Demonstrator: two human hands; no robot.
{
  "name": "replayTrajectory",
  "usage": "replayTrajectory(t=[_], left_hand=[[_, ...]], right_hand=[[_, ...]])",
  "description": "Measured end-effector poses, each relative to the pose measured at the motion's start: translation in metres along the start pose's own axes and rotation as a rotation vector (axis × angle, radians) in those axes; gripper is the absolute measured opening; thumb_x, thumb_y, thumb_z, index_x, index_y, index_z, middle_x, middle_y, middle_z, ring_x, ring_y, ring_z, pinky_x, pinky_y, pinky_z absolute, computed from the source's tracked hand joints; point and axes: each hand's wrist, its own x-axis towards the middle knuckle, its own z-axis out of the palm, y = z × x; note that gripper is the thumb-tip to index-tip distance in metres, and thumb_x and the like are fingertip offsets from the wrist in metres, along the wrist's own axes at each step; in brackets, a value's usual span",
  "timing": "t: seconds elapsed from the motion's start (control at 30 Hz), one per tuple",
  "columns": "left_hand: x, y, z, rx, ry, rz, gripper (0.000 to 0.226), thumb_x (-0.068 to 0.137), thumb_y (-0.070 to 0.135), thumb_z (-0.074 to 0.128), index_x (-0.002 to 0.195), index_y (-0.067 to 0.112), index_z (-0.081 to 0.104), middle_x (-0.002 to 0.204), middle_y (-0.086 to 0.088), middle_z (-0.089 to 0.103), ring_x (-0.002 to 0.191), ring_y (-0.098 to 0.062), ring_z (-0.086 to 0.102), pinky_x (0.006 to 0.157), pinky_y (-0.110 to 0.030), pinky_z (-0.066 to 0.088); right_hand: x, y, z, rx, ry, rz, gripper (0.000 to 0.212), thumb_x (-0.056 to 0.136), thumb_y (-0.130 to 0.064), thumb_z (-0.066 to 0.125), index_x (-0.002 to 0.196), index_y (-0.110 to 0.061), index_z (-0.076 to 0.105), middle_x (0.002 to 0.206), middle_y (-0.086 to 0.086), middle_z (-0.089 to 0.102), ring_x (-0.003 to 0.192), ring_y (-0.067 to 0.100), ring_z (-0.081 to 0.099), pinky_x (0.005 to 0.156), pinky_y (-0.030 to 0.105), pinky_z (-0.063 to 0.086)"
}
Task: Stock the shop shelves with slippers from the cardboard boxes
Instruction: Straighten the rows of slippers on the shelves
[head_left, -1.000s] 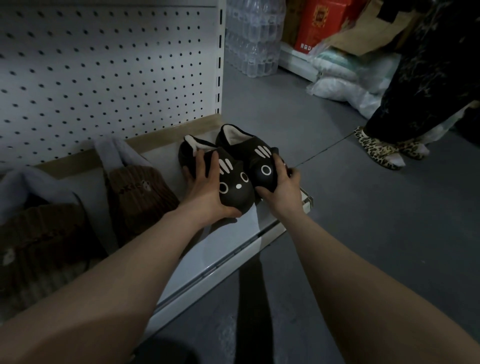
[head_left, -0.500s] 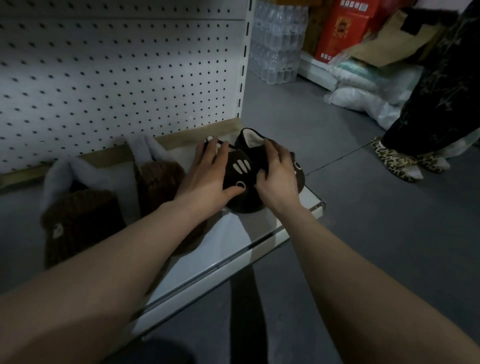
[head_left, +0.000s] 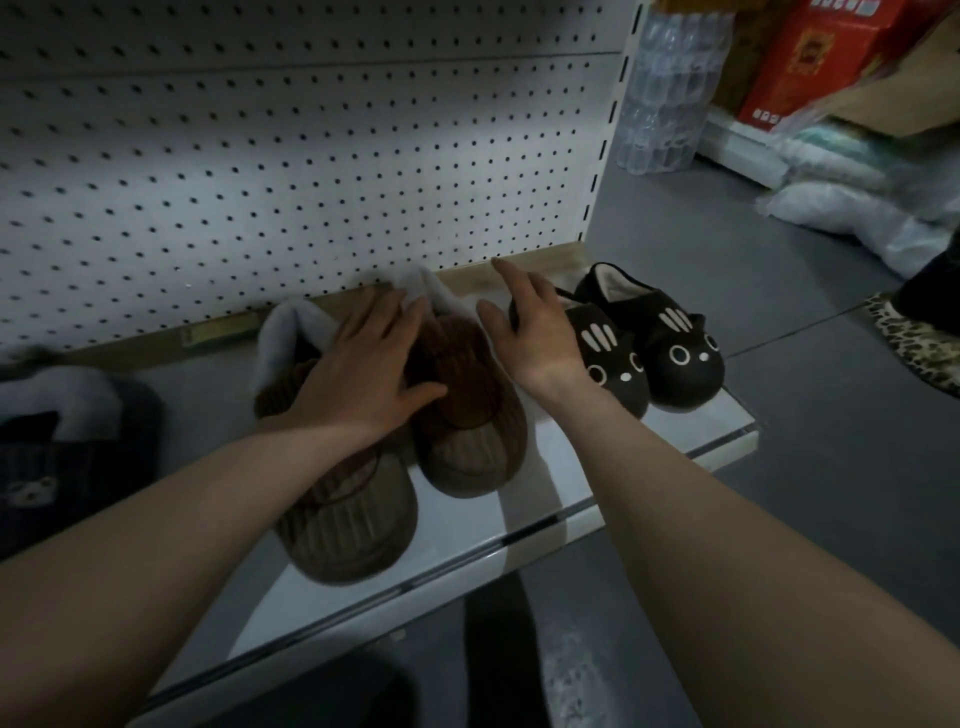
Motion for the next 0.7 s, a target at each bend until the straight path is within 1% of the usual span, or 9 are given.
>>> replayTrajectory(t=[0.07,0.13,0.2,0.3,0.4,0.47,0.53,0.6,0.7], left_hand=[[-0.007,-0.002,-0.008,-0.002,0.008,0.039,0.091,0.087,0.053,0.059,0.155,0.013,0.013,0.162,-0.01,0.008,0.15,-0.025,0.002,0.123,-0.04,0.008],[-0.015,-0.003,-0.016,-0.014,0.025,0.069,0.087,0.089,0.049,0.06,0.155,0.014,0.014,0.163,-0.007,0.008,0.15,-0.022,0.0,0.121,-0.035,0.003],[-0.022,-0.007,-0.023,-0.006,0.049,0.082,0.085,0.09,0.049,0.059,0.155,0.017,0.014,0.163,-0.004,0.007,0.15,-0.02,-0.002,0.118,-0.031,-0.001],[-0.031,-0.018,-0.03,-0.002,0.026,0.063,0.093,0.087,0.056,0.059,0.156,0.02,0.008,0.164,0.001,0.003,0.15,-0.019,-0.006,0.118,-0.032,-0.003],[-0.045,-0.029,-0.033,0.016,-0.068,-0.024,0.109,0.078,0.071,0.058,0.156,0.022,0.001,0.164,0.0,0.0,0.15,-0.023,-0.005,0.121,-0.038,0.001],[-0.058,-0.033,-0.031,0.019,-0.127,-0.058,0.116,0.073,0.076,0.058,0.155,0.024,-0.004,0.163,0.0,-0.004,0.15,-0.024,-0.004,0.122,-0.043,0.005],[-0.067,-0.033,-0.028,-0.004,-0.178,-0.075,0.122,0.069,0.077,0.061,0.153,0.027,-0.011,0.162,0.001,-0.011,0.149,-0.024,-0.006,0.121,-0.048,0.008],[-0.072,-0.033,-0.026,-0.031,-0.226,-0.108,0.129,0.064,0.077,0.066,0.151,0.031,-0.017,0.161,0.001,-0.018,0.149,-0.026,-0.009,0.119,-0.053,0.012],[-0.074,-0.032,-0.027,-0.026,-0.297,-0.125,0.138,0.06,0.073,0.073,0.149,0.032,-0.023,0.158,-0.001,-0.028,0.148,-0.03,-0.017,0.116,-0.058,0.013]], right_hand=[[0.002,-0.01,0.004,0.018,-0.059,0.041,0.054,0.1,-0.044,0.049,0.15,-0.032,0.035,0.154,0.011,0.033,0.142,0.029,0.033,0.114,0.04,0.033],[-0.001,-0.023,0.008,0.02,-0.108,0.069,0.055,0.099,-0.047,0.049,0.15,-0.033,0.035,0.155,0.009,0.032,0.142,0.028,0.032,0.114,0.04,0.032],[-0.006,-0.035,0.015,-0.019,-0.152,0.066,0.056,0.098,-0.047,0.051,0.15,-0.032,0.035,0.153,0.011,0.033,0.139,0.032,0.037,0.112,0.043,0.036],[-0.018,-0.042,0.023,-0.123,-0.234,0.023,0.06,0.096,-0.046,0.054,0.15,-0.032,0.032,0.151,0.011,0.034,0.133,0.034,0.043,0.109,0.046,0.041],[-0.021,-0.05,0.017,-0.185,-0.313,0.028,0.066,0.096,-0.039,0.058,0.152,-0.03,0.024,0.155,0.009,0.028,0.134,0.035,0.042,0.11,0.047,0.04],[-0.021,-0.055,0.01,-0.222,-0.328,0.059,0.07,0.095,-0.033,0.06,0.153,-0.028,0.021,0.155,0.008,0.028,0.133,0.034,0.043,0.107,0.043,0.041],[-0.026,-0.058,0.007,-0.245,-0.347,0.078,0.075,0.094,-0.029,0.063,0.154,-0.029,0.018,0.154,0.007,0.029,0.132,0.033,0.044,0.105,0.041,0.04],[-0.037,-0.058,0.007,-0.254,-0.374,0.1,0.082,0.091,-0.027,0.066,0.155,-0.031,0.014,0.153,0.008,0.03,0.131,0.034,0.044,0.106,0.042,0.04],[-0.049,-0.049,0.008,-0.257,-0.396,0.145,0.092,0.086,-0.03,0.07,0.154,-0.036,0.009,0.149,0.011,0.033,0.13,0.036,0.044,0.106,0.043,0.04]])
